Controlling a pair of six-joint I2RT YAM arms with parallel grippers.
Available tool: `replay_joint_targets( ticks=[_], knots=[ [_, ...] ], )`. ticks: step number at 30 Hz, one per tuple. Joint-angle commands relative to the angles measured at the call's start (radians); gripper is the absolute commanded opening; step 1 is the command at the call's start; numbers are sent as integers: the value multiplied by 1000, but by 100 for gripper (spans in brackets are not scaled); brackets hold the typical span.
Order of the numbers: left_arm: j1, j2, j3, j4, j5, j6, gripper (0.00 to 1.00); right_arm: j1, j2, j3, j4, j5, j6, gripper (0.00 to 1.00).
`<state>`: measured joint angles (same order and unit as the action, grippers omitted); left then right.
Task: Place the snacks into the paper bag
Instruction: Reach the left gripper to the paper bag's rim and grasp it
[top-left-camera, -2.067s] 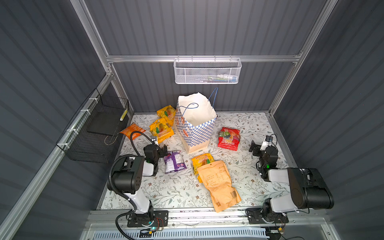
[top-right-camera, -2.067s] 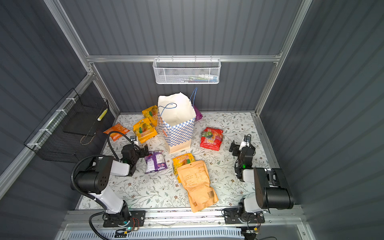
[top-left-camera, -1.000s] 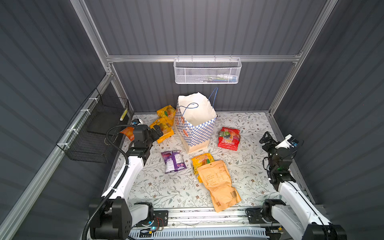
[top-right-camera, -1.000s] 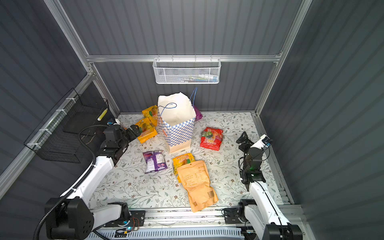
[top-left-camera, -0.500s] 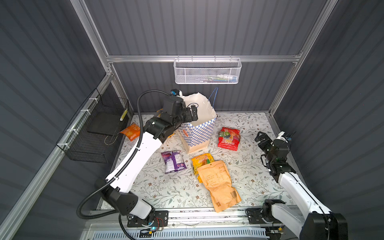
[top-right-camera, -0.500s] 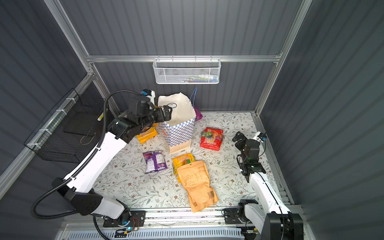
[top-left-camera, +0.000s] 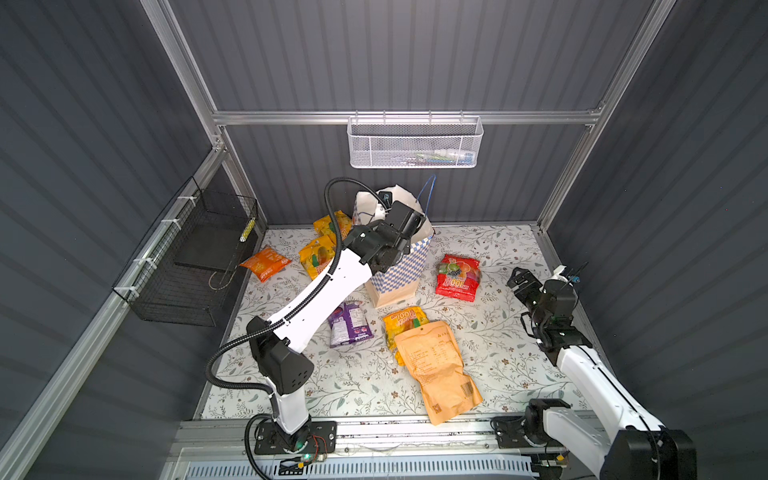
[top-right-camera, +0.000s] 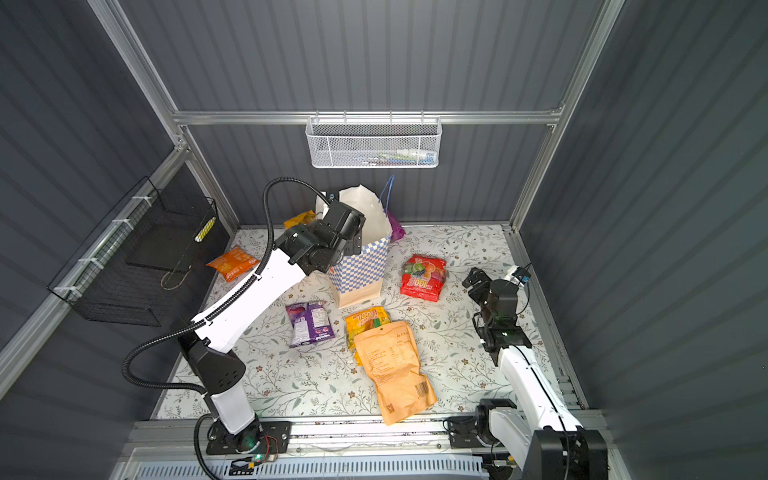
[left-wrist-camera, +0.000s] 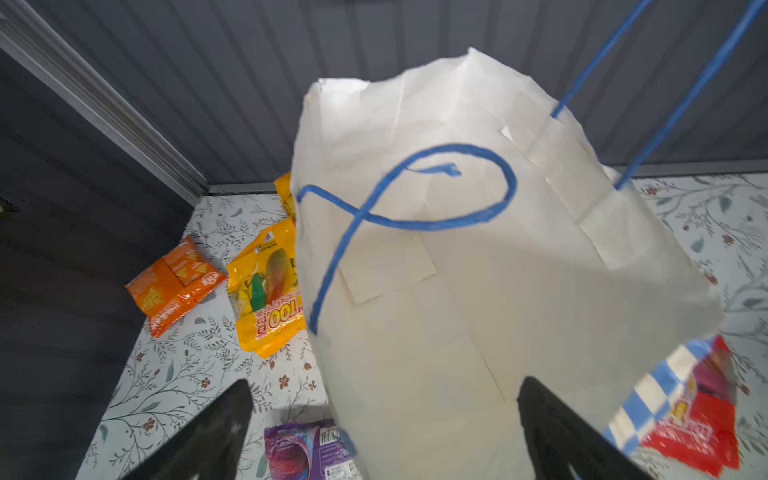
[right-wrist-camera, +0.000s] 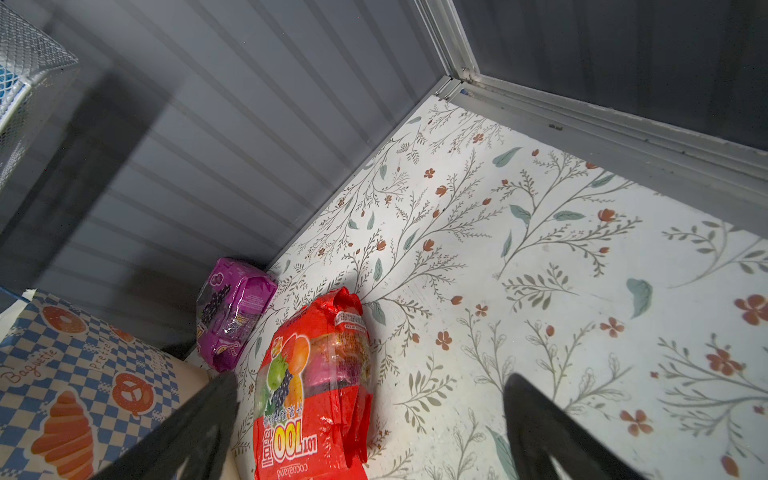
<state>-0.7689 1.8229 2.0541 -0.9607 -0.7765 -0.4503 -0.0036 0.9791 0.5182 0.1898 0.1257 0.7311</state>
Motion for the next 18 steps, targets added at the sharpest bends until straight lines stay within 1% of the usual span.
replay_joint_targets(
  ticks=[1, 3, 5, 9, 11, 13, 17, 18],
  knots=[
    [18, 59, 112, -63, -100, -31, 100, 4, -10, 20, -19, -13, -13, 99],
    [39, 109, 177, -112, -89, -44, 100, 4, -12, 20, -21, -20, -13, 99],
    [70, 148, 225, -129, -48, -56, 100, 4, -21, 19, -24, -18, -13, 99],
    [111, 195, 281, -146, -35, -73, 100, 4, -41, 15, -33, -8, -15, 99],
    [133, 205, 292, -152, -18, -76, 98, 4, -46, 17, -38, -9, -15, 99],
    [153, 213, 292, -150, 4, -71, 93, 4, -46, 20, -42, -11, -13, 99],
    [189, 219, 292, -157, 53, -76, 75, 4, -30, 32, -61, -6, 0, 99],
    [192, 218, 290, -156, 61, -77, 72, 4, -25, 35, -66, -5, 2, 99]
  ],
)
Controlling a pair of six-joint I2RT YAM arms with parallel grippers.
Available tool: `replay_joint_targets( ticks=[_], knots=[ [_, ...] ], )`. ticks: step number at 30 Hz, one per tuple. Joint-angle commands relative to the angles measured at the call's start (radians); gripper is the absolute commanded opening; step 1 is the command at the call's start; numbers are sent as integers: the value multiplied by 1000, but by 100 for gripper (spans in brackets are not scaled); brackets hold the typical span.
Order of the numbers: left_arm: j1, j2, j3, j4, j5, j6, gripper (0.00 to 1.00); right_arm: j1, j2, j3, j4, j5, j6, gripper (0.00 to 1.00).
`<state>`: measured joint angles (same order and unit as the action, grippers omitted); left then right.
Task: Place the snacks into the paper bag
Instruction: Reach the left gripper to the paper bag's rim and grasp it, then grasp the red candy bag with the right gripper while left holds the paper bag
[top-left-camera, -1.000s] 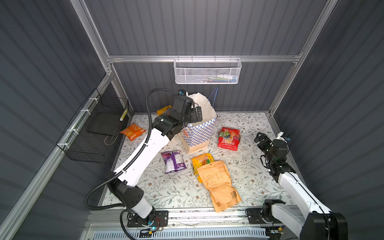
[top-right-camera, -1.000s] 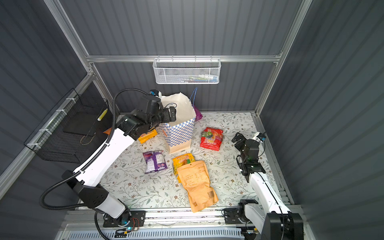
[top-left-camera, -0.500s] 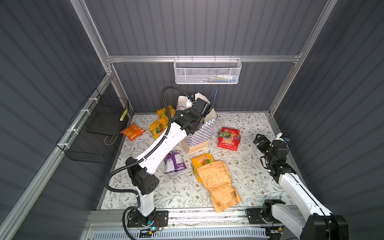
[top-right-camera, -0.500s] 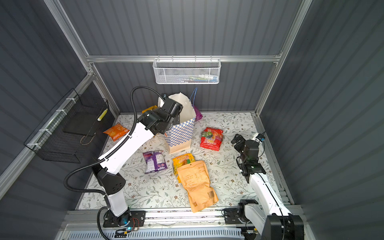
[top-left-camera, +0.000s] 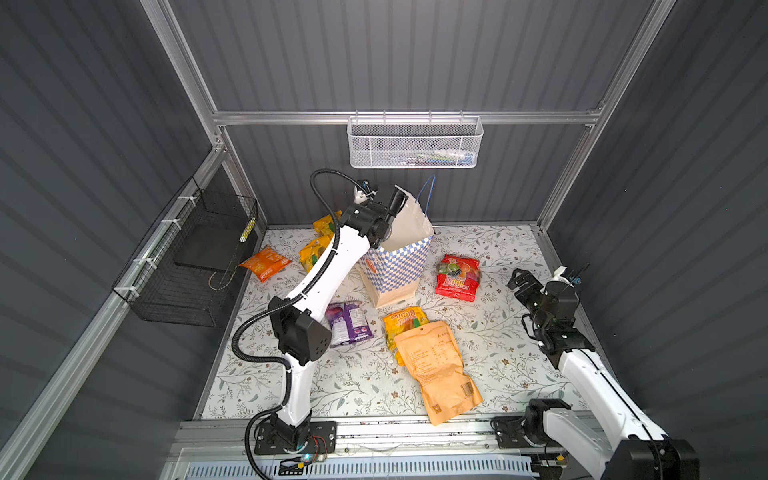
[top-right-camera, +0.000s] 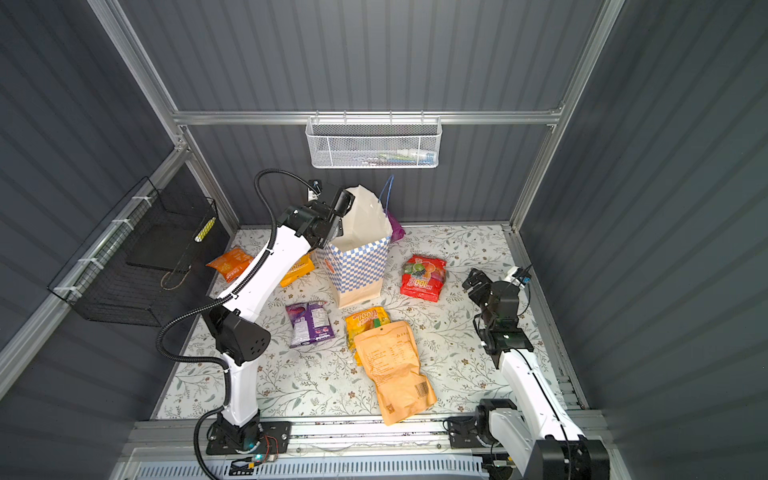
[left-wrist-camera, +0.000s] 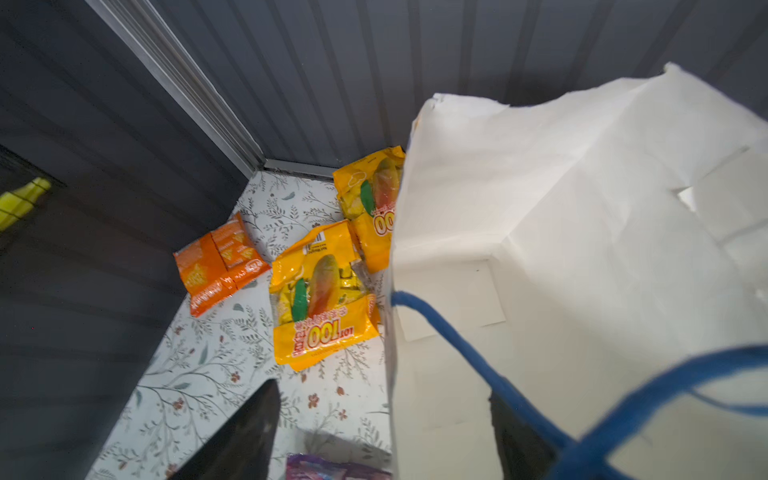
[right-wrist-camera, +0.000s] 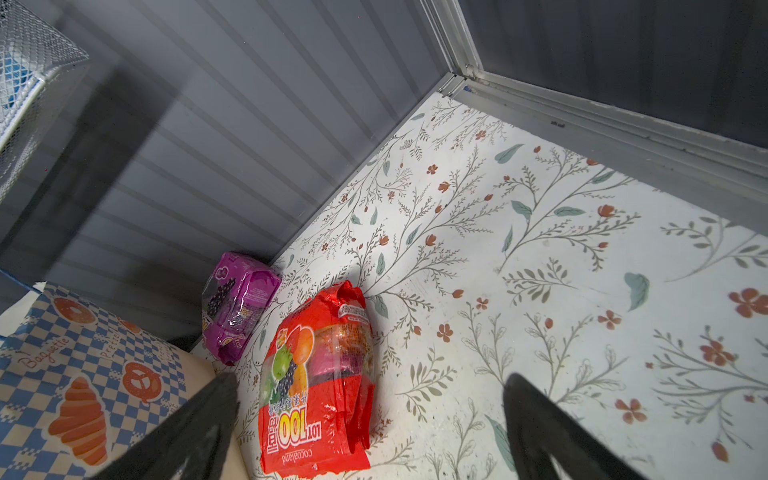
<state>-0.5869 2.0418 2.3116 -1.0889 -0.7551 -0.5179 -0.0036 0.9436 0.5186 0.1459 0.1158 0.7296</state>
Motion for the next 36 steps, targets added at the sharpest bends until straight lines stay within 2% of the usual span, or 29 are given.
replay_joint_targets(
  ticks=[1, 5, 9, 13, 16, 20, 24, 29, 33, 36],
  knots=[
    [11, -2, 30, -28, 45, -10, 67, 4, 16, 43, -32, 4, 4, 99],
    [24, -30, -7, 3, 95, 0, 47, 4, 60, 68, -64, 18, -2, 99],
    [62, -35, -19, 4, 171, 10, 19, 4, 141, 92, -69, -2, -9, 99],
    [97, -61, -37, 29, 328, 59, 0, 4, 241, 132, -79, -59, -31, 99],
    [108, -90, -67, 53, 451, 86, 0, 5, 325, 174, -83, -132, -43, 99],
    [108, -155, -108, 98, 508, 74, 0, 12, 436, 224, -80, -226, -47, 99],
    [117, -160, -33, 81, 447, 83, 0, 35, 537, 274, -75, -258, -47, 99],
    [130, -130, 90, -33, 429, 144, 0, 68, 638, 348, -78, -304, -44, 99],
    [130, -202, 16, -55, 376, 170, 0, 99, 687, 387, -93, -299, -38, 99],
    [130, -314, -142, -2, 364, 168, 0, 124, 722, 403, -106, -270, -24, 99]
  ],
)
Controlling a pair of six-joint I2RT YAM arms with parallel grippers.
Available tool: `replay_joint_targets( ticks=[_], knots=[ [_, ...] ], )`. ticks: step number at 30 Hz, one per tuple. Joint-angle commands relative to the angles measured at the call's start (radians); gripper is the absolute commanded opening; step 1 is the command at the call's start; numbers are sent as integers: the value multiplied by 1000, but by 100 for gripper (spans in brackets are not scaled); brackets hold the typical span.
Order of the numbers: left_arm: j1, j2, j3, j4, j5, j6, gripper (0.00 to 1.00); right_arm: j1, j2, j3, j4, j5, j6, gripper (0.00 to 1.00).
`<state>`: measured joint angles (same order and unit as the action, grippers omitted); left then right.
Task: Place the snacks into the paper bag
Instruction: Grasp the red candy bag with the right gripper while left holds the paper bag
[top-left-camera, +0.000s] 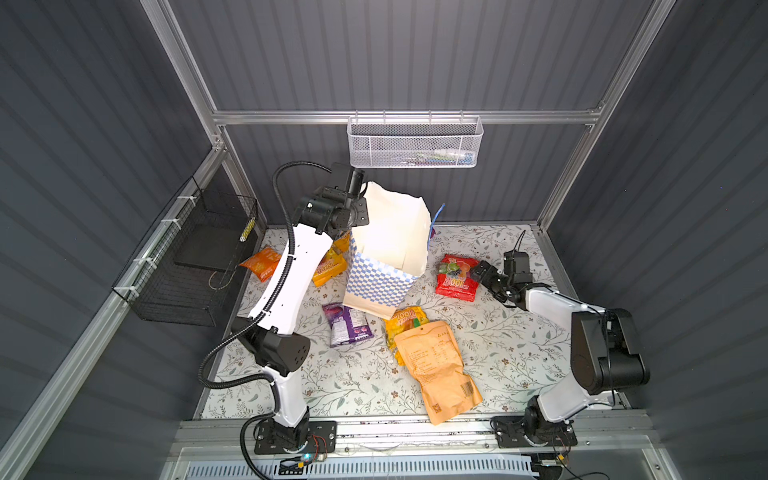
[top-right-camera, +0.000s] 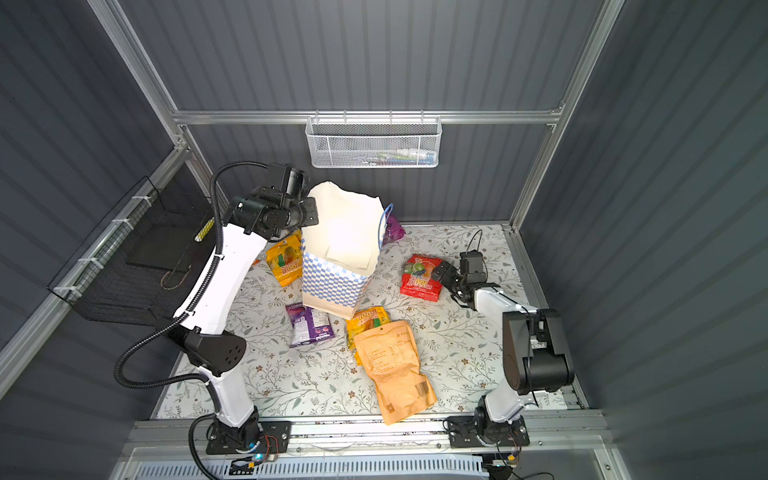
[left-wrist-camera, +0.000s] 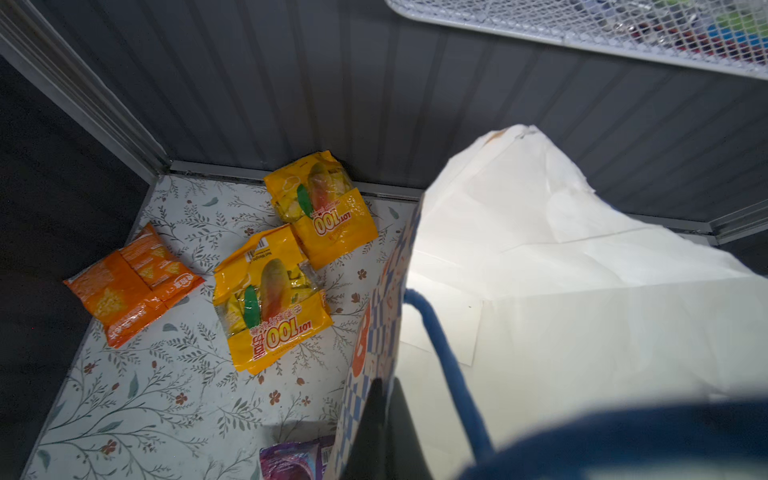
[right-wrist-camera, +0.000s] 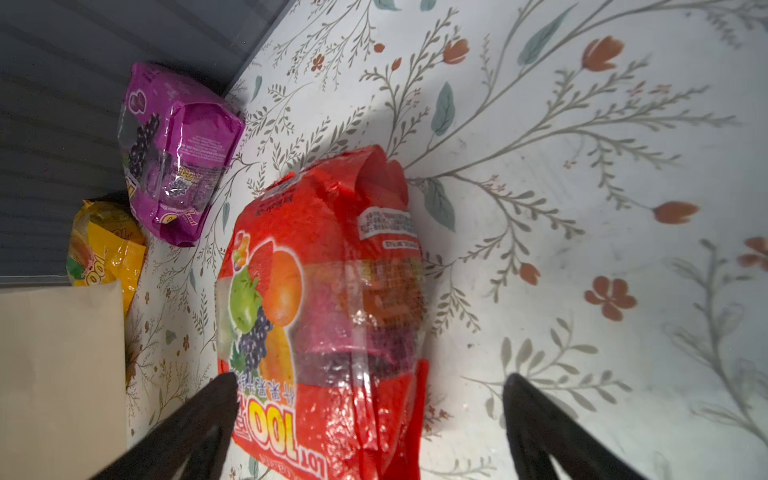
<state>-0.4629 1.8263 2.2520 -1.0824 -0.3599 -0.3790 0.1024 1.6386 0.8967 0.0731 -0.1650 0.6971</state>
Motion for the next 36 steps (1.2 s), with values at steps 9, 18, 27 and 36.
replay_joint_targets(
  ticks=[9, 18, 27, 36],
  knots=[
    [6, -260, -365, 135, 6, -37, 0, 62, 106, 48, -62, 36, 101, 99],
    [6, -318, -476, 203, 28, -35, 0, 71, 182, 103, -42, -52, 112, 70],
    [6, -340, -516, 235, 44, -31, 0, 71, 131, 39, 43, -76, 117, 7],
    [6, -348, -540, 273, 72, -36, 0, 72, -39, 8, 16, -84, 84, 0]
  ],
)
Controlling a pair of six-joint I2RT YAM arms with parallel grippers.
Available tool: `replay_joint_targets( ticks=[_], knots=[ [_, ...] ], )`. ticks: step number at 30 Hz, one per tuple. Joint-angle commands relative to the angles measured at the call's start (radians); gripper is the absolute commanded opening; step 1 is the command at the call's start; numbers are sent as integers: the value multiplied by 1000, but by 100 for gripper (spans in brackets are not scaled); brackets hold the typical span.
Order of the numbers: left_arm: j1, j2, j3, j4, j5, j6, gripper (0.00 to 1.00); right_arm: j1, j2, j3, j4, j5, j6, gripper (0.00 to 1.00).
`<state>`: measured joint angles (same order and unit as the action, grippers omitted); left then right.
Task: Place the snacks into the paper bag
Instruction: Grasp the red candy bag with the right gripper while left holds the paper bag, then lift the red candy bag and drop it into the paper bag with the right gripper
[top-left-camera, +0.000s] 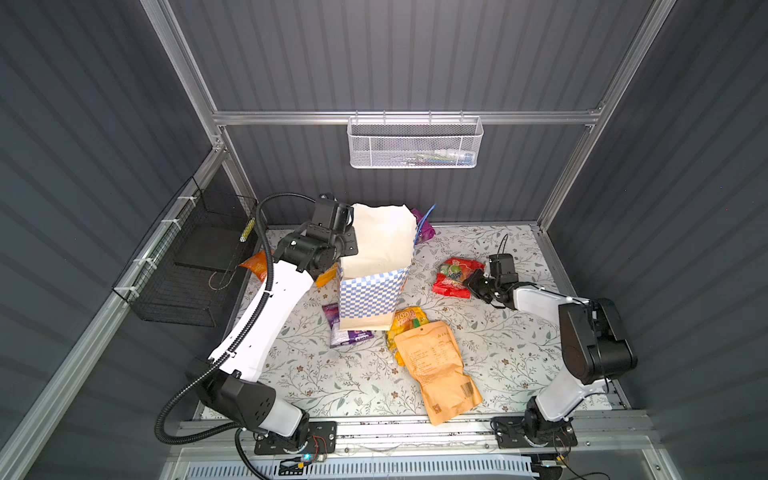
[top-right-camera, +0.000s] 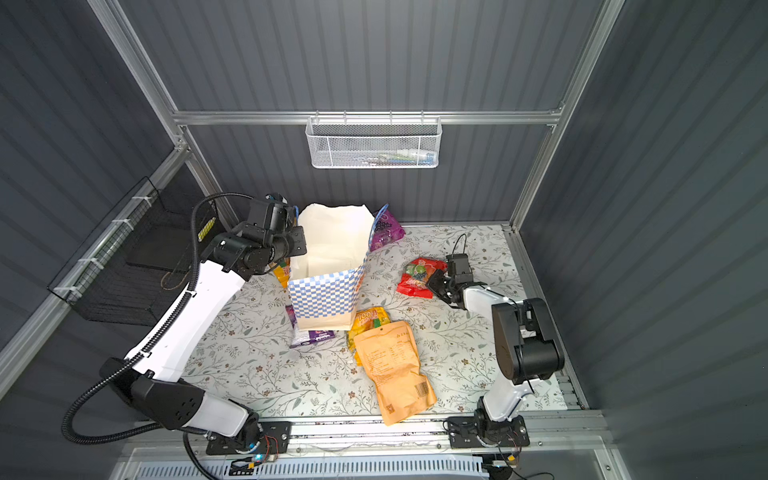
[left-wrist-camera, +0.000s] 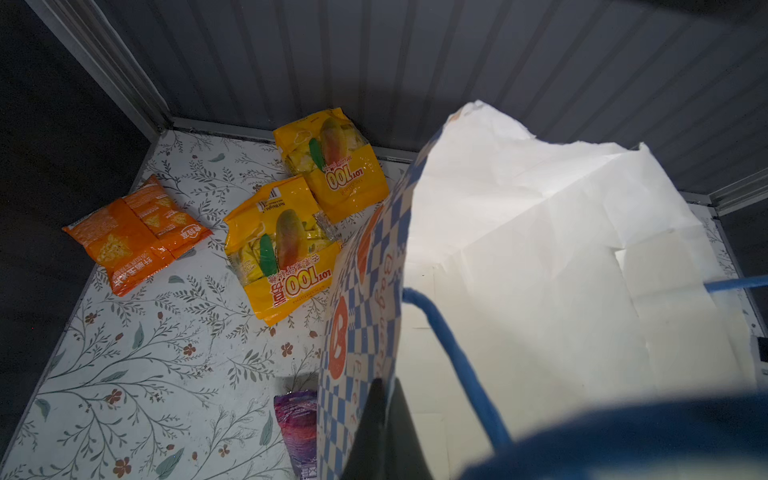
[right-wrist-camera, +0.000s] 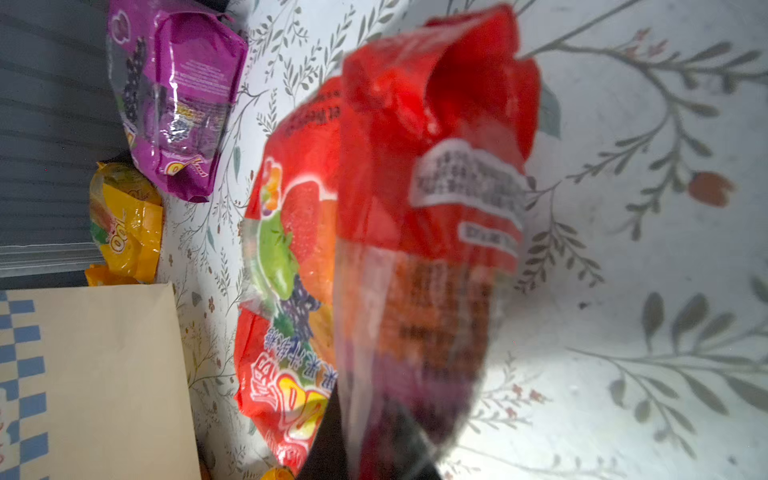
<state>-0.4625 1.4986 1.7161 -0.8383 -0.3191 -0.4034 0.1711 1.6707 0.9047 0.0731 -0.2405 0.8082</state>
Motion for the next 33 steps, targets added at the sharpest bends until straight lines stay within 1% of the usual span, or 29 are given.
replay_joint_targets(
  ticks=[1, 3, 7, 10, 14, 17, 20, 24, 27, 30, 33],
  knots=[
    [5, -12, 0, 35, 39, -18, 0, 4, -97, 1, 8, -9, -34, 0],
    [6, 14, 22, 32, 50, -32, 0, 4, -152, 6, -14, 0, -45, 0],
    [7, 108, 146, -22, 107, -35, 0, 5, -264, 13, -40, 23, -61, 0],
    [5, 167, 239, -56, 97, -35, 0, 7, -336, 35, -81, 40, -75, 0],
    [5, 208, 304, -9, 112, -51, 0, 14, -433, 62, -123, 79, -83, 0],
    [5, 242, 347, 5, 76, -35, 0, 27, -492, 104, -168, 101, -93, 0],
    [5, 271, 344, 6, 54, -17, 0, 48, -575, 149, -216, 144, -113, 0],
    [5, 266, 294, 48, 78, -18, 0, 76, -656, 217, -267, 190, -139, 0],
    [7, 274, 287, 64, 79, -15, 0, 112, -692, 278, -303, 220, -167, 0],
    [11, 269, 264, 81, 117, -19, 0, 155, -718, 329, -310, 247, -203, 0],
    [16, 256, 225, 99, 154, -26, 0, 188, -721, 388, -306, 244, -231, 0]
  ],
)
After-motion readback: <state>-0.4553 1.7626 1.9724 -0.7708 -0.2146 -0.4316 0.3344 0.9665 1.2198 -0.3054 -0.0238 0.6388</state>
